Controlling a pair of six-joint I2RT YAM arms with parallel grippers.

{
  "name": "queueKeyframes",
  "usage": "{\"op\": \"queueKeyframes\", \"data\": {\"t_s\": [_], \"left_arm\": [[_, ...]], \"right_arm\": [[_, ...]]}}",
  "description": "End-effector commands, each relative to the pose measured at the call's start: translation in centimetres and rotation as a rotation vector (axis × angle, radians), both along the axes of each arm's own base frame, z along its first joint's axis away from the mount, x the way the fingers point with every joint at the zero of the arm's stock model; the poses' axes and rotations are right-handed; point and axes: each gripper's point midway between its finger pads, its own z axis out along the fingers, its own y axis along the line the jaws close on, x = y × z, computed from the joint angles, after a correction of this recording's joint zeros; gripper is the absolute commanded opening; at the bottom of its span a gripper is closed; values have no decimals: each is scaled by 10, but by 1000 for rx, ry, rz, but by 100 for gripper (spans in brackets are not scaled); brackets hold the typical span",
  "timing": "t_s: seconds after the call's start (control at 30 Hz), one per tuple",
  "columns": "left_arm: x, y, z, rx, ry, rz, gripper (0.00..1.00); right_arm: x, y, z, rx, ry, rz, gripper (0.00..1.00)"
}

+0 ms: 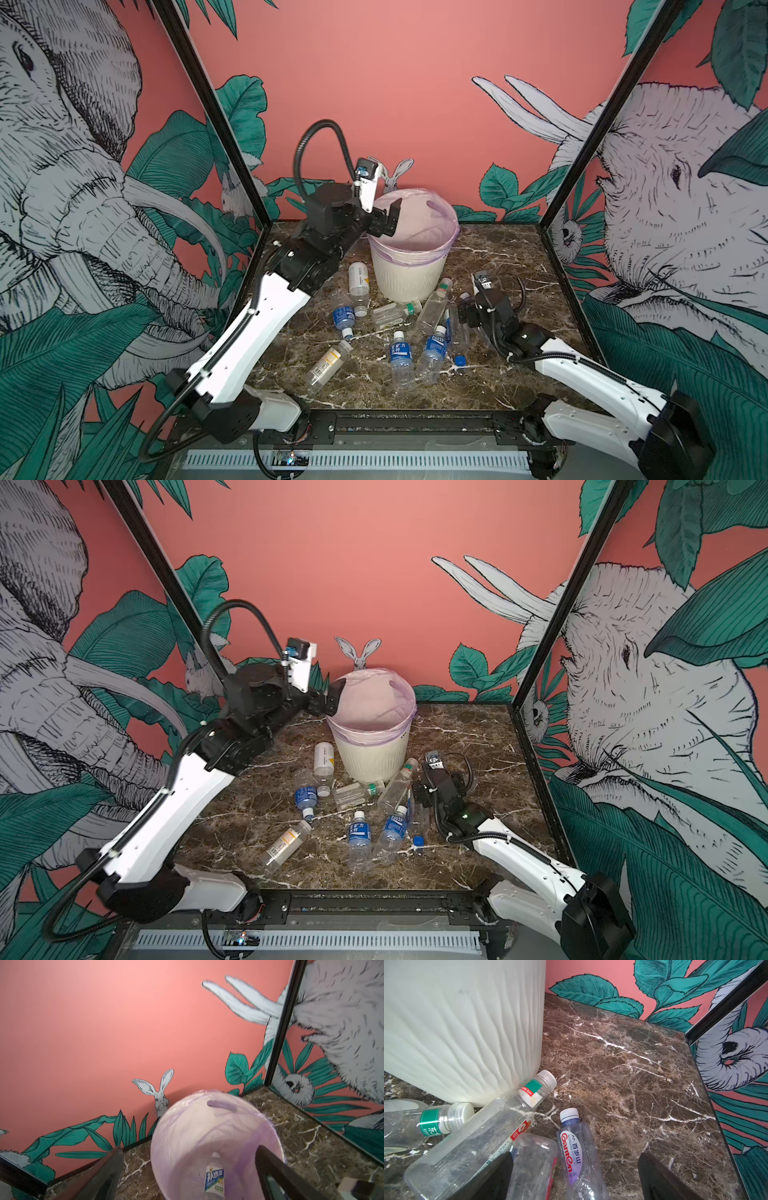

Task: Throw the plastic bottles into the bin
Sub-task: 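Withdraw the left gripper from the bin back toward the bottles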

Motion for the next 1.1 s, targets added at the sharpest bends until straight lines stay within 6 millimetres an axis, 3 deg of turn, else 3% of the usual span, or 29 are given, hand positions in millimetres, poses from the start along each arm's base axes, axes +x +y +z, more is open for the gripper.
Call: {"op": "queueKeyframes", "data": {"t_s": [0.0,0.23,0.43,0.67,1.07], "left_arm": [[-4,14,-17,7,18,45,100],[-24,39,-57,21,65,83,100],[-43,58,-103,10,113,97,100],[-56,66,-167,8,196,95,100],[-57,61,-269,-4,306,88,100]], "right_arm": [[2,12,12,44,0,12,94],[-13,21,4,13,63,9,93],[-25,30,-17,21,152,8,91],[-33,44,-48,84,266,21,90],[-36,41,-78,45,366,-43,89]]}}
